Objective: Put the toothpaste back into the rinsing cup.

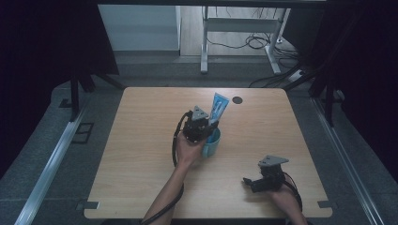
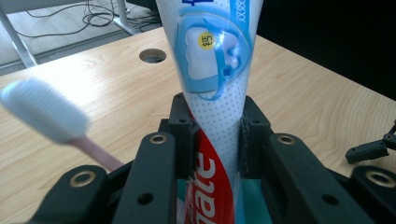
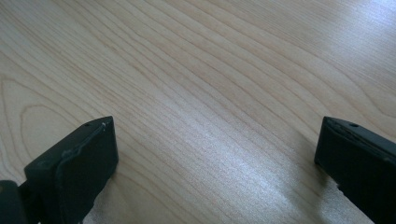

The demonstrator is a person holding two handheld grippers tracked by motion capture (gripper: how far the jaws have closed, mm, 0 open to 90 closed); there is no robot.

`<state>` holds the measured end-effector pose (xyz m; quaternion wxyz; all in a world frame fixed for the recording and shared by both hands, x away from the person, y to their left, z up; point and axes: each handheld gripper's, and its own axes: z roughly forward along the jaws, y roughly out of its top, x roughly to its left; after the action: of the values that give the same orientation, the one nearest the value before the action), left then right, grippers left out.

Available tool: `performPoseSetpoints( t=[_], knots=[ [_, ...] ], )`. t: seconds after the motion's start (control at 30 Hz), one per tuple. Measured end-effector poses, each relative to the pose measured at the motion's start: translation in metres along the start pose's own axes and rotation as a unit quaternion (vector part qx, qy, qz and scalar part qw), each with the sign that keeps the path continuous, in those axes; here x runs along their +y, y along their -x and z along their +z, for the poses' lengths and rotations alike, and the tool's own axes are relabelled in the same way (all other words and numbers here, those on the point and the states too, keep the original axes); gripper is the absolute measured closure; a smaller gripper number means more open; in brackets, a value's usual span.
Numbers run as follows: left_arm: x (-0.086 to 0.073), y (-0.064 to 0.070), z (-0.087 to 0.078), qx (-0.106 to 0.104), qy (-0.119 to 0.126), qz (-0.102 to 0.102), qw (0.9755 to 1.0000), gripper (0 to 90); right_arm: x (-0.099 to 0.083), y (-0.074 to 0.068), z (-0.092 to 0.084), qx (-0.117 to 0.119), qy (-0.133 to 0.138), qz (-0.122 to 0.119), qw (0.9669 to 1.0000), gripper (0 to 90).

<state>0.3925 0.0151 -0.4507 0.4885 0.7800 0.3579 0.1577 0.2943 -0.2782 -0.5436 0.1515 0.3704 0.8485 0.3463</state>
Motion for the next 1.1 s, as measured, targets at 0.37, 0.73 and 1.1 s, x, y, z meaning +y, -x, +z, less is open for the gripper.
performPoseSetpoints(
  t=[0.37,0.73,1.1],
  knots=[
    [-0.005,0.003,0.006,0.006,-0.011,0.005,0.9999,71.3,0.0,0.0,0.0,0.0,0.0,0.0,1.0,0.0],
    [-0.011,0.005,0.009,0.016,-0.02,0.011,0.9996,69.7,0.0,0.0,0.0,0.0,0.0,0.0,1.0,0.0],
    [-0.017,0.004,0.011,0.021,-0.039,0.015,0.9989,67.9,0.0,0.0,0.0,0.0,0.0,0.0,1.0,0.0]
  ],
)
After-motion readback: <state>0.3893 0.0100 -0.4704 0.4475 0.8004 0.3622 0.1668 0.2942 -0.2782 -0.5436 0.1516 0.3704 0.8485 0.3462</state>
